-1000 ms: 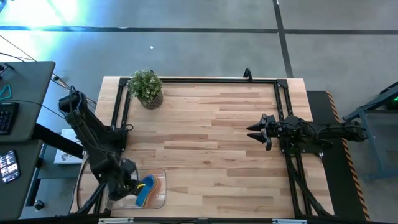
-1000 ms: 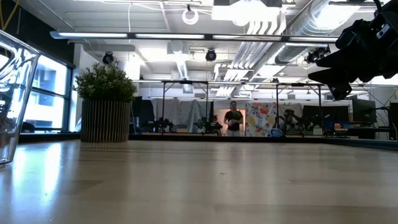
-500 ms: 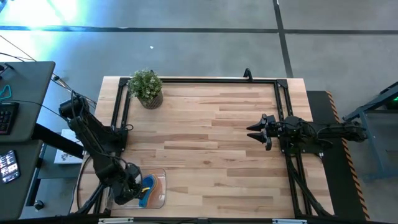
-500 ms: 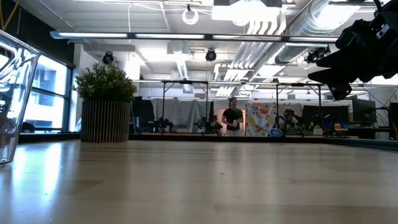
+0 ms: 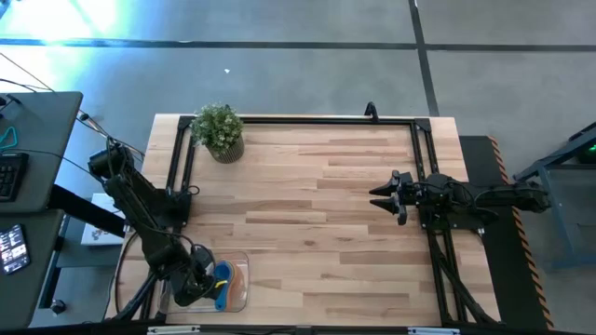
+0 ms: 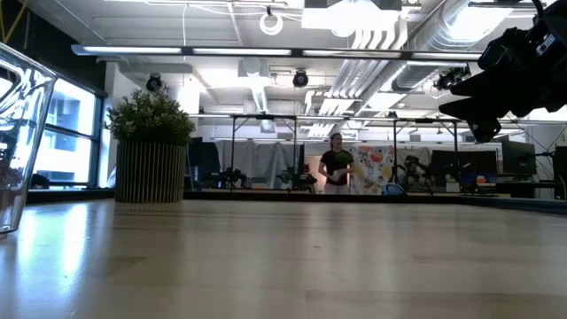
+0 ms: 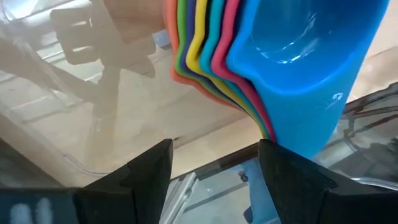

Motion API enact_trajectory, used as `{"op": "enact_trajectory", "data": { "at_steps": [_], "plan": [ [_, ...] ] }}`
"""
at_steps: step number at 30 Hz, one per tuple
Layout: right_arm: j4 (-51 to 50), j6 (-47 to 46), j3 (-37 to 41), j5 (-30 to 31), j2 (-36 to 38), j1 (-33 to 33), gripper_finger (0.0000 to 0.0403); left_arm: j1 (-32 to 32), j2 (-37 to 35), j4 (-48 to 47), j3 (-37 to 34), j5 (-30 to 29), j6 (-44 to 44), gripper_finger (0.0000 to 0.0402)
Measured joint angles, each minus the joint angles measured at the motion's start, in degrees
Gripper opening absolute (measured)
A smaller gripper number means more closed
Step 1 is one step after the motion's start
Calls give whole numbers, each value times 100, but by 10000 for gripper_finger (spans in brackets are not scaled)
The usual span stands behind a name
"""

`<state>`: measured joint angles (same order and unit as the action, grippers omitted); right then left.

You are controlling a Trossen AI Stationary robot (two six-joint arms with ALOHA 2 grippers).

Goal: Nest measuring cups in basket
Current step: Put the stacked measuring cups into the transparent bin, then return to Home Position

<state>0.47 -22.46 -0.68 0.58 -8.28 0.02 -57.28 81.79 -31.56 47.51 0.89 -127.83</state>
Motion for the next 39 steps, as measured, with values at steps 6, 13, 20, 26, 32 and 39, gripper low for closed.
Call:
{"op": "enact_trajectory", "data": {
  "at_steps": [6,13,20,26,32,39],
  "plan": [
    [0,-1,0,2,-1,0,169,-31,-14,-308,278,-123,40,227],
    [0,0,-1,0,-1,0,169,-68,-437,-938,586,-1300,854,227],
    [0,-1,0,2,-2,1,169,15,-1203,-721,595,-3162,2928,227],
    [-1,0,-1,0,-2,1,169,397,-1686,-201,595,-3762,5088,227],
    [0,1,-1,2,1,1,169,1145,-2254,-109,595,-3760,7045,227],
    [0,-1,0,1,-2,1,169,2225,-2904,141,595,-3244,9712,227]
  ]
}}
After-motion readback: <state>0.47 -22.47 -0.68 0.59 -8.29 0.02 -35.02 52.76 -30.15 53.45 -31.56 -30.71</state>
